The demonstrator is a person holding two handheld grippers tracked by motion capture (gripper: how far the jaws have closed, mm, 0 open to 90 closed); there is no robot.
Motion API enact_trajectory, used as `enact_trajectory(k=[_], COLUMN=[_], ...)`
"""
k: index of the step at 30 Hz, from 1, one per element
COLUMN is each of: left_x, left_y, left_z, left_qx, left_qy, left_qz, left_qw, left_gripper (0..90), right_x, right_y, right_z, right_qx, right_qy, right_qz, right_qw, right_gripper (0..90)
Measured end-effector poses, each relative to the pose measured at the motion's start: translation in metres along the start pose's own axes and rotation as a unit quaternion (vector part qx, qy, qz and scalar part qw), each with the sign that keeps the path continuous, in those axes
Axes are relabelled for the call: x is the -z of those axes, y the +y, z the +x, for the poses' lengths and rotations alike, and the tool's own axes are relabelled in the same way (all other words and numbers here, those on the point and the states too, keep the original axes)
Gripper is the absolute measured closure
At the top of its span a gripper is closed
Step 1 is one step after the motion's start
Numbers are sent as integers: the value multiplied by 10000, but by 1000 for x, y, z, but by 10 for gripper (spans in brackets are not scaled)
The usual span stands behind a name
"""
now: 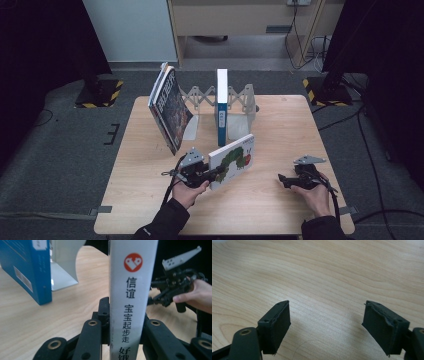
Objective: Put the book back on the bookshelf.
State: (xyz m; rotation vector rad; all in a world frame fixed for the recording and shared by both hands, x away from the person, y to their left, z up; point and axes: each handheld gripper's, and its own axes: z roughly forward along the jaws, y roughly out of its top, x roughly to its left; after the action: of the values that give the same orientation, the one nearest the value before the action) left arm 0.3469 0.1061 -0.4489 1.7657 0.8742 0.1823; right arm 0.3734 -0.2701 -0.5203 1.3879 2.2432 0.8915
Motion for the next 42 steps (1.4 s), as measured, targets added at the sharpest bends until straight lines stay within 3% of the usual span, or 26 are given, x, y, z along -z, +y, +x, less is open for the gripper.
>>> enact_trajectory(k=[7,19,24,31,40,42], left_x=[4,-4,-9,-16,-30,-33], left_y=[14,37,47,57,66,68], left_z=[5,12,10,10,8,9], left_qx=[-3,24,-93,-75,-278,-248], left_qy=[201,477,620,762,1015,1022], left_qz=[-173,-418,-483,-662,-768,-787], left_qw=[9996,9980,9969,9949,9915,9913], left_gripper=[743,744,744,744,743,743], right_x=[-5,-9,-12,-12,-12,-12], right_y=[-4,-10,-14,-14,-14,-14], right_z=[-1,0,1,1,1,1], right_qx=[54,111,104,105,97,106], right_qy=[-1,-33,-66,-67,-65,-66], right_qz=[202,-89,-304,-302,-300,-302], right_qw=[9998,9999,9995,9995,9995,9995], right_gripper=[180,101,68,67,65,65])
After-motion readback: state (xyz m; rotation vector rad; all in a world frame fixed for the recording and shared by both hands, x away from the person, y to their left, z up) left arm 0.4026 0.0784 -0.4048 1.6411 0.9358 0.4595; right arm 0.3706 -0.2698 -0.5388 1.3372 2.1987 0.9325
